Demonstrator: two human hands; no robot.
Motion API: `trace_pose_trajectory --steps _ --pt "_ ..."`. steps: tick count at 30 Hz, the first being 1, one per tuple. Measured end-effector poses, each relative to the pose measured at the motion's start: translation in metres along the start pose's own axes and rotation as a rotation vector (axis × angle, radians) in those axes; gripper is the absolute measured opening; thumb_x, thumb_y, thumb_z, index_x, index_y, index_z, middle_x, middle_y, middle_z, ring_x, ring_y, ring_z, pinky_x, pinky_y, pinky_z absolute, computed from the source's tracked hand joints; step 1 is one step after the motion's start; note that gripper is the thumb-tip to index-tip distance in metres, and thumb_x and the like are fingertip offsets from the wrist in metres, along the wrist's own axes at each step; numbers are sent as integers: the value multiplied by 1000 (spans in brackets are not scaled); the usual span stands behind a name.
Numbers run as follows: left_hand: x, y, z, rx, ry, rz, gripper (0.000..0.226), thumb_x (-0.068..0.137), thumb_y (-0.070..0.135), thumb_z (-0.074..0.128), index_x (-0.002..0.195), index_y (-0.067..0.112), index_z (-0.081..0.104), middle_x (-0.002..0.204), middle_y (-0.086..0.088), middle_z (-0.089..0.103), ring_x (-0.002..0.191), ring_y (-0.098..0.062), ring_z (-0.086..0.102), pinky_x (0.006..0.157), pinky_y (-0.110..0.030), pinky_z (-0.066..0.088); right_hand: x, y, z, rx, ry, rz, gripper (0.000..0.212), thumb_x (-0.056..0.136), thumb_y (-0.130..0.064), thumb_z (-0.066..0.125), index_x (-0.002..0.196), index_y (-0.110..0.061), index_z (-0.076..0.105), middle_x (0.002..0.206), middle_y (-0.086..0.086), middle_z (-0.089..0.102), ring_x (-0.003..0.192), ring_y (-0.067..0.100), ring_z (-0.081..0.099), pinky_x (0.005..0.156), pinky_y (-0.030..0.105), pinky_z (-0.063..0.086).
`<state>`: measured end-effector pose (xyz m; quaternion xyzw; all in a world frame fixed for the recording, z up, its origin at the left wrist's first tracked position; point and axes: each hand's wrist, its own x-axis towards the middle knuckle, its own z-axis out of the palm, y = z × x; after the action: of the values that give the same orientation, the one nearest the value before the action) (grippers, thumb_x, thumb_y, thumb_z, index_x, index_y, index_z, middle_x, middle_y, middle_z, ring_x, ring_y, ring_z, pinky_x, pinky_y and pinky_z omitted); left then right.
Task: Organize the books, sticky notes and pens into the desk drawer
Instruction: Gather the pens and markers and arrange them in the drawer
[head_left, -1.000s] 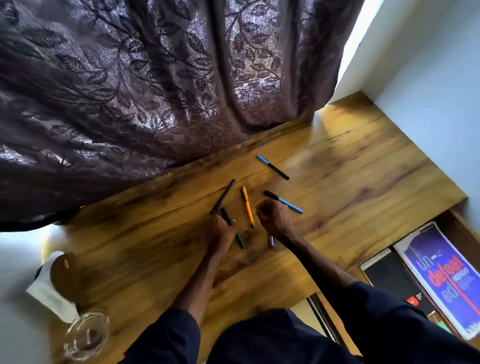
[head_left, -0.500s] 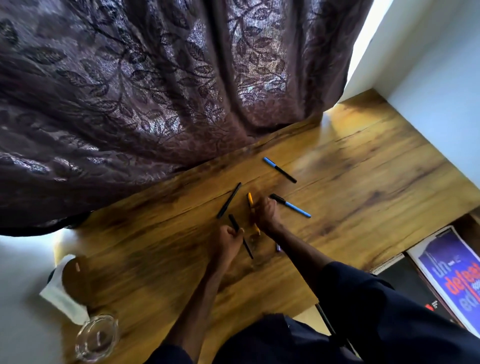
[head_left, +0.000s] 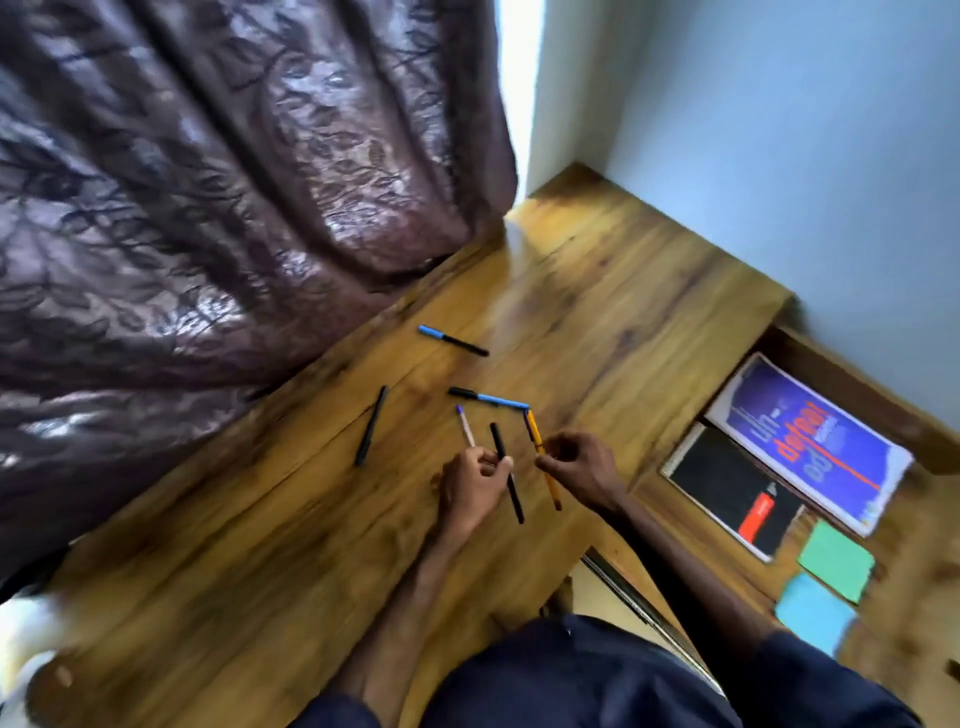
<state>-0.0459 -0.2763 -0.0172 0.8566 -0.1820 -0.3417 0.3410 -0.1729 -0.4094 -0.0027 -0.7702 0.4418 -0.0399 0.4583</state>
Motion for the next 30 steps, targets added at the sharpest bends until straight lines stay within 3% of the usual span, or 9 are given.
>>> trace_pose_trajectory --steps 4,6,8,11,15,18,23,26,30 --pt "-7 18 52 16 -188 113 36 71 55 71 76 20 66 73 1 76 64 -15 74 64 -41 63 -37 48 -40 244 57 148 18 80 -29 83 96 -22 76 82 -7 75 68 0 65 58 20 51" --pt "-11 27 79 -25 -286 113 45 62 62 70 76 19 66 73 0 76 65 -18 74 66 -45 63 -55 70 -60 328 86 198 14 83 -23 81 95 -20 77 81 -5 76 72 8 68 59 25 56" --pt "-19 39 100 -53 -370 113 43 67 55 76 82 16 70 73 -2 76 65 -20 75 67 -48 63 -69 88 -76 391 117 228 10 83 -19 81 92 -19 78 80 -1 76 74 12 69 62 29 57" --pt "-33 57 130 -37 -435 112 30 80 37 81 90 11 72 78 -4 78 65 -18 76 68 -43 64 -87 111 -98 463 106 269 10 83 -16 81 92 -14 77 81 3 76 72 10 68 62 28 56" --pt "-45 75 167 -78 -486 47 27 81 31 83 80 11 66 80 -13 77 70 -25 77 72 -46 63 -102 132 -118 498 93 282 10 82 -15 81 90 -17 75 81 5 76 71 9 68 61 29 53" --pt "-58 94 191 -109 -528 -7 22 89 18 77 77 8 61 81 -24 75 72 -31 77 66 -38 64 -108 149 -132 495 112 285 11 82 -14 82 88 -17 74 85 9 77 70 11 68 59 27 52" --pt "-63 108 228 -63 -589 -86 27 90 18 75 68 7 64 74 -20 75 69 -30 76 55 -27 59 -107 187 -146 448 172 296 22 72 -12 89 89 -11 75 81 5 77 72 13 73 60 21 54" --pt "-62 113 243 -39 -607 -122 24 89 21 76 72 7 68 74 -17 76 72 -28 77 70 -36 64 -104 208 -150 442 169 313 24 70 -13 90 88 -12 74 82 3 77 76 16 75 69 28 60" --pt "-58 114 252 -58 -688 -212 14 91 16 74 86 3 70 87 -20 76 83 -29 77 83 -43 62 -101 224 -152 441 158 350 23 71 -11 89 88 -13 75 82 0 77 76 12 75 67 24 58"
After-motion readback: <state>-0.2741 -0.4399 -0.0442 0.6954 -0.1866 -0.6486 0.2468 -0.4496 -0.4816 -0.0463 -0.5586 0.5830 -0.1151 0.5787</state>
